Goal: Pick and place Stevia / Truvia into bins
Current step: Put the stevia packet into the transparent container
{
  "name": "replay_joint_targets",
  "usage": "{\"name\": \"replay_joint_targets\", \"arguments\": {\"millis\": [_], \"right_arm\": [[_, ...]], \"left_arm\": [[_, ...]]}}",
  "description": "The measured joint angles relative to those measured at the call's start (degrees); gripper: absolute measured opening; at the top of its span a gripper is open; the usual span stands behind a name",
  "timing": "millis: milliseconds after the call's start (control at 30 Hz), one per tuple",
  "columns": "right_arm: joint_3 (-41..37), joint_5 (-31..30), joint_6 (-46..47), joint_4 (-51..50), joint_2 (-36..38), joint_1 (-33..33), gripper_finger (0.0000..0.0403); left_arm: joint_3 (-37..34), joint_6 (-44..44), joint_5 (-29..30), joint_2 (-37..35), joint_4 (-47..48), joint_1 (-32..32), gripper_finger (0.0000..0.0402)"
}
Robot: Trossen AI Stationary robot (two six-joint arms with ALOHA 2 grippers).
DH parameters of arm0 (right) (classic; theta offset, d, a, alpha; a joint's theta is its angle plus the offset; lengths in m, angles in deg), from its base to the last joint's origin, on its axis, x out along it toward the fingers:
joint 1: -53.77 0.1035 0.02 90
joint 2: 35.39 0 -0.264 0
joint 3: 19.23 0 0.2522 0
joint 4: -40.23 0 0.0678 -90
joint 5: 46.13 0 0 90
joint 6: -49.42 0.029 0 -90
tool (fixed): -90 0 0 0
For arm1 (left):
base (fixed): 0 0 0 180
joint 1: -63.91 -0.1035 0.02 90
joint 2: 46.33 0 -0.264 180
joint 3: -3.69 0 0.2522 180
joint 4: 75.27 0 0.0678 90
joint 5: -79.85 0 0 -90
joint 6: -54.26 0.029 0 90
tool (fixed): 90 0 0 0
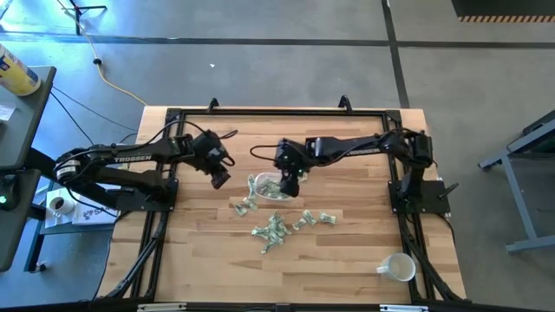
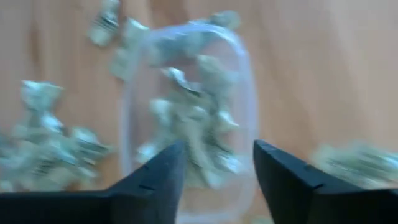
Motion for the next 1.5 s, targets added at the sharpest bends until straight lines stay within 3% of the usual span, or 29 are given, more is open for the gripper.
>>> {"name": "replay_joint_targets", "arguments": {"millis": [133, 433, 600, 833, 1200, 1500], "right_arm": [[0.29, -5.46, -3.63, -4.29, 1.05, -0.87, 0.0234], [-0.98, -4.67, -11.70, -8.92, 2.04, -4.57, 0.0243], [-1.50, -4.43, -16.43, -8.03, 2.76, -9.76, 0.0243], [-1.50, 1.36, -28.60, -2.65, -0.55, -14.03, 0.0243], [-1.50, 0.94, -30.30, 1.89, -4.97, -14.35, 0.0243], [-1.46, 4.94, -28.26, 8.22, -7.98, -17.71, 0.0243]], "left_arm": [[0.00, -0.12, -0.01, 0.00, -2.84, 0.00, 0.0175], [0.02, -3.05, 0.03, 0.00, -5.01, 0.02, 0.0175], [0.00, -6.30, 0.08, 0.00, -5.02, 0.02, 0.0175], [0.02, -7.22, 1.32, 0.00, -7.17, 0.00, 0.0175], [0.02, -7.09, 3.24, 0.02, -7.59, 0.00, 0.0175], [0.02, -7.09, 5.79, 0.02, -8.05, -0.02, 0.0175]]}}
